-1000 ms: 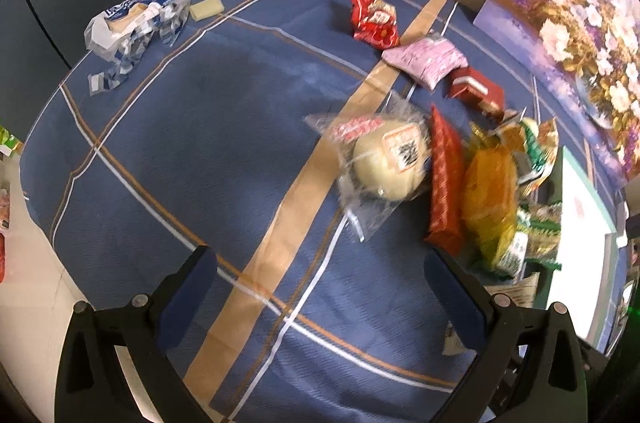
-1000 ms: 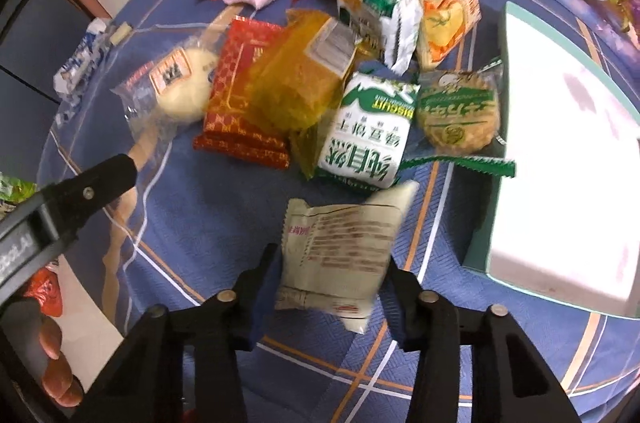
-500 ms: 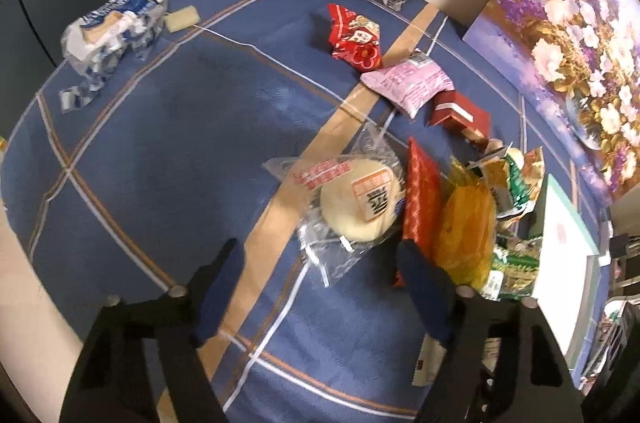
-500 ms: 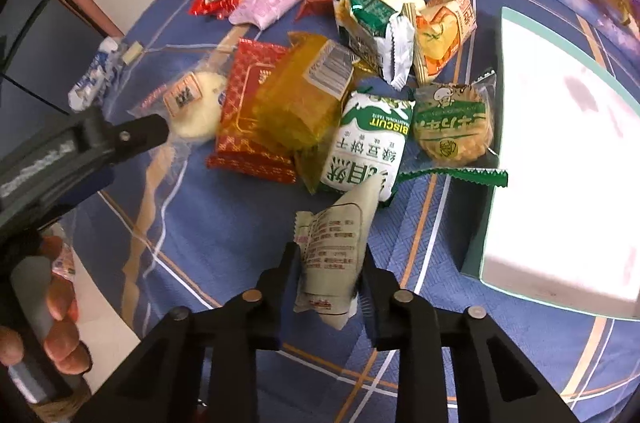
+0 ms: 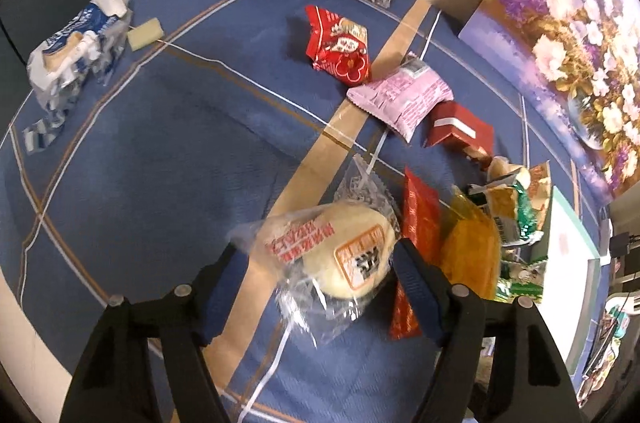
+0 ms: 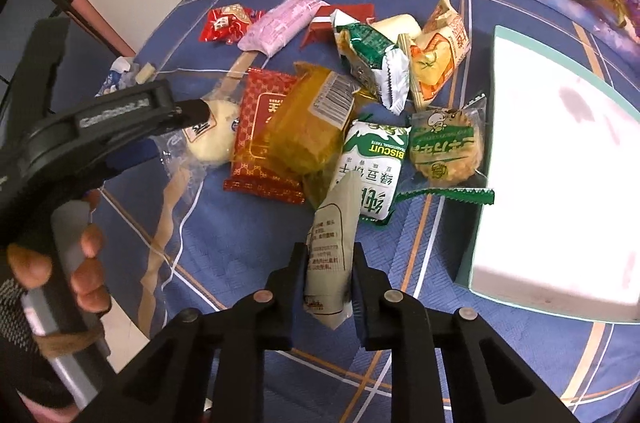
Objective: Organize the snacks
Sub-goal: 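Lift the white pastry with the right tool while the left tool grasps the clear-bagged bun, then carry both snacks over the white tray and open both tools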
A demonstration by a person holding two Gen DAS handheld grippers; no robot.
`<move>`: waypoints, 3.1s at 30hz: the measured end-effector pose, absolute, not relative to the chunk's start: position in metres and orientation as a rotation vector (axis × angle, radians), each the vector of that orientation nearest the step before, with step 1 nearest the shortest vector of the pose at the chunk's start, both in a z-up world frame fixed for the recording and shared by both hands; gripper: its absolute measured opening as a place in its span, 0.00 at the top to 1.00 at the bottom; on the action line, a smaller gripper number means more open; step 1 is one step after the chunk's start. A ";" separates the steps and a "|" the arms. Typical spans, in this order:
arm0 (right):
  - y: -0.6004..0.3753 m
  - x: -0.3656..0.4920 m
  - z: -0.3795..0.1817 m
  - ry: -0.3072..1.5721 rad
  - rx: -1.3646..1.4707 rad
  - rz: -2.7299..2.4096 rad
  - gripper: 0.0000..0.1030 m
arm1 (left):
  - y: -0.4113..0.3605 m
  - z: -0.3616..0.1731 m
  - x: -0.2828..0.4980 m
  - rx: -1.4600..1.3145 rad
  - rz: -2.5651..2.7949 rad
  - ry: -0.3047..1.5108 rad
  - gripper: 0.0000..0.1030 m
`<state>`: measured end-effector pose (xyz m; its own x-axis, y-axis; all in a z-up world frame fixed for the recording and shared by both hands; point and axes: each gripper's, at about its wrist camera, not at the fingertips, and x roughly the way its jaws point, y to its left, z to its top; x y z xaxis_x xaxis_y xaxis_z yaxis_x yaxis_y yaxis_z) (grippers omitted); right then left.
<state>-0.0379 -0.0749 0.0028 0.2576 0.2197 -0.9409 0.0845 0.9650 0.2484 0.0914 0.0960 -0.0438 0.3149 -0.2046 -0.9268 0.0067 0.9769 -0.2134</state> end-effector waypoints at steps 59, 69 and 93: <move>-0.285 -0.086 0.018 1.075 0.690 -0.389 0.79 | -0.077 0.074 0.030 -0.242 -0.522 1.096 0.68; -0.338 -0.091 0.010 1.045 0.744 -0.492 0.79 | -0.190 0.039 0.029 -0.173 -0.673 1.196 0.68; -0.365 -0.086 0.024 1.022 0.630 -0.572 0.62 | -0.166 0.031 0.050 -0.011 -0.384 1.165 0.22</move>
<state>-0.0864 -0.3651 0.0245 0.4096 -0.1404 -0.9014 0.6949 0.6882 0.2085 0.0505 -0.1659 0.0311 0.3376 -0.3007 -0.8920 0.2892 0.9349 -0.2057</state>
